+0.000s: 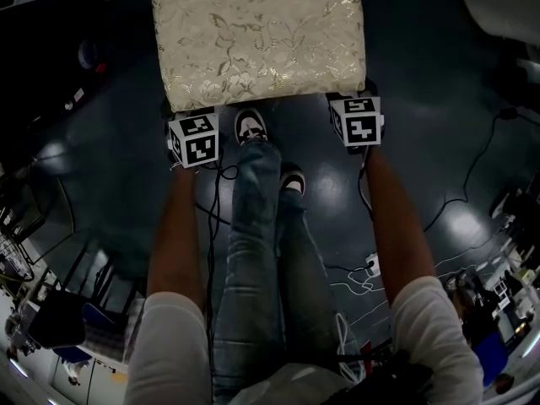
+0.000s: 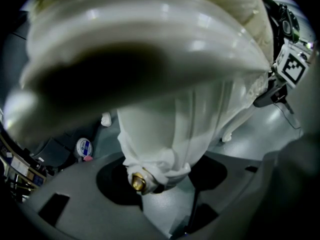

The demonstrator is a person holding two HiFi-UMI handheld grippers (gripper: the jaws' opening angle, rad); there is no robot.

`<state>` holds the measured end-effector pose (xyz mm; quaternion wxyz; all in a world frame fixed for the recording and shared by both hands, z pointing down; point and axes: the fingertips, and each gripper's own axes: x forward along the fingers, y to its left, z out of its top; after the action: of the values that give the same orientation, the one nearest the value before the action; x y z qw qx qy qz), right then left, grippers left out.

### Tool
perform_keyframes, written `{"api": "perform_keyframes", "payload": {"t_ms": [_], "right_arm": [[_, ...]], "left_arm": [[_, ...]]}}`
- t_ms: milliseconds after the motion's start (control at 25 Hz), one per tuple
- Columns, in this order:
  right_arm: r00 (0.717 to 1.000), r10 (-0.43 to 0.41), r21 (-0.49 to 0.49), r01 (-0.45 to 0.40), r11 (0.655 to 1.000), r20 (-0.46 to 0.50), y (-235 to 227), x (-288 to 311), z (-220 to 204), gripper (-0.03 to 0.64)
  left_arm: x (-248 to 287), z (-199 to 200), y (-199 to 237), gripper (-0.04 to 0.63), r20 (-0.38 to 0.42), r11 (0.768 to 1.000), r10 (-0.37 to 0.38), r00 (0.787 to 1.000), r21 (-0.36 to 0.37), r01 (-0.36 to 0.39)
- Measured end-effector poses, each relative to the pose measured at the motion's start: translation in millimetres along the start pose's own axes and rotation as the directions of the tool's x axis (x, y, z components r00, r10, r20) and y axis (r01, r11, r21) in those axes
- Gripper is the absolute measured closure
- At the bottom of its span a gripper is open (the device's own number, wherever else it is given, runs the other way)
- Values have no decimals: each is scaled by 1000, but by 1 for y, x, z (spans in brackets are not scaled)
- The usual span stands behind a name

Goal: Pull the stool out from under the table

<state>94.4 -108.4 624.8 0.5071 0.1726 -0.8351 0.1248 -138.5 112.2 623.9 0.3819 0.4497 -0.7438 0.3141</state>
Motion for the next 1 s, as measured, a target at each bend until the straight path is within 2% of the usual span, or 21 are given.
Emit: {"api": "perform_keyframes", "payload": {"t_ms": [480, 1000], "right_arm": [[1000, 3, 6, -3, 1000, -15, 1, -1, 0, 373], [999, 10, 49, -13, 999, 45, 2, 0, -1, 373]], "left_arm": [[-2, 1, 1, 324, -5, 1000, 0, 1000, 6, 0], [-2, 2, -2, 322, 12, 999, -37, 999, -14, 37]]}}
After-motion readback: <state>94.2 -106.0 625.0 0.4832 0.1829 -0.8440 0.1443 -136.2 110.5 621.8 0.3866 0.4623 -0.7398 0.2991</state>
